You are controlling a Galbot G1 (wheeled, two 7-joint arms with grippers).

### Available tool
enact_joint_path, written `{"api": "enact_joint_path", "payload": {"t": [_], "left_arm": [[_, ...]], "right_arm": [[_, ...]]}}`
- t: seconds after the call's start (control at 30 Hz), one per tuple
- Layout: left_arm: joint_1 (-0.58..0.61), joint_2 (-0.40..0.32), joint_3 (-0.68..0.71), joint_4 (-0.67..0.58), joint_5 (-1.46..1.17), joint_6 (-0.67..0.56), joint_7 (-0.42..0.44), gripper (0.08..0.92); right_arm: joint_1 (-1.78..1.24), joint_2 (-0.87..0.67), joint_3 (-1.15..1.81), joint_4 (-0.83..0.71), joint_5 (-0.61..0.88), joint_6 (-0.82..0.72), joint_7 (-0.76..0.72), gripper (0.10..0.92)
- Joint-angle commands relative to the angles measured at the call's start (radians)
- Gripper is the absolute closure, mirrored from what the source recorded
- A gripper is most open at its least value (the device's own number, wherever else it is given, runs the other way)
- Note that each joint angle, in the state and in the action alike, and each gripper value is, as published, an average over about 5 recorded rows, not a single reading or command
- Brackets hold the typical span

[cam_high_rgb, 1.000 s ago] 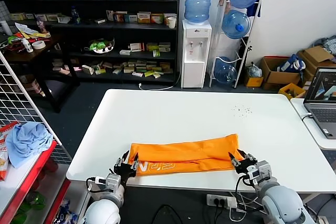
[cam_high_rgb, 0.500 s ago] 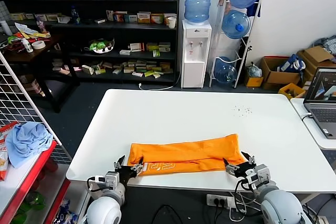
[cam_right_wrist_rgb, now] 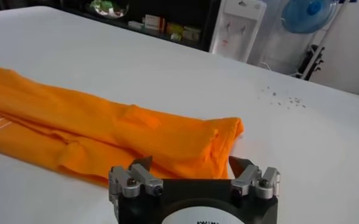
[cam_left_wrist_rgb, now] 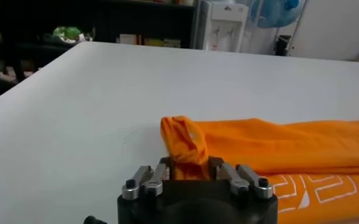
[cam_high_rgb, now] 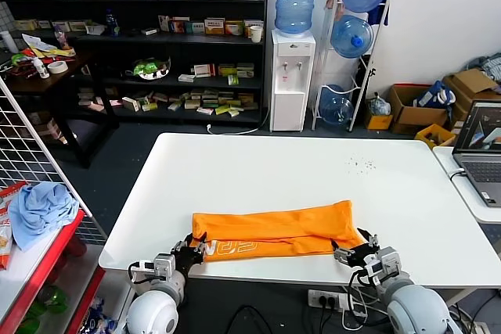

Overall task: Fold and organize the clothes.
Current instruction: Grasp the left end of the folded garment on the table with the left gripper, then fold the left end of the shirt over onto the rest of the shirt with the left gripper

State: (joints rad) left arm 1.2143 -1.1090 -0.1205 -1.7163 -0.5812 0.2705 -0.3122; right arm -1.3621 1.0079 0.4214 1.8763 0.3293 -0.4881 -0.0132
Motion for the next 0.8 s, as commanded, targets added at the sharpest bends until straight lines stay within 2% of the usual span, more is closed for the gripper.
{"api": "enact_joint_path", "payload": {"t": [0.03, 0.2, 0.3, 0.67, 0.8], "left_arm": [[-0.011, 0.012, 0.0, 0.01, -0.019, 0.006, 0.0, 0.666], [-0.037, 0.035, -0.027, 0.034, -0.013, 0.007, -0.014, 0.812], [-0.052, 0.06, -0.058, 0.048, 0.008, 0.009, -0.034, 0.87], [-0.079, 0.189, -0.163, 0.085, 0.151, -0.021, -0.087, 0.879], [-0.077, 0.242, -0.169, 0.056, 0.148, -0.027, -0.088, 0.879]], "right_arm": [[-0.002, 0.001, -0.001, 0.0, 0.0, 0.004, 0.001, 0.203], [-0.001, 0.005, 0.0, 0.0, 0.001, 0.014, 0.006, 0.203], [0.001, 0.006, 0.0, -0.001, 0.001, 0.019, 0.009, 0.203], [0.009, 0.025, -0.011, -0.008, -0.012, 0.033, 0.019, 0.203], [0.004, 0.035, -0.011, -0.01, -0.03, 0.061, 0.028, 0.203]]}}
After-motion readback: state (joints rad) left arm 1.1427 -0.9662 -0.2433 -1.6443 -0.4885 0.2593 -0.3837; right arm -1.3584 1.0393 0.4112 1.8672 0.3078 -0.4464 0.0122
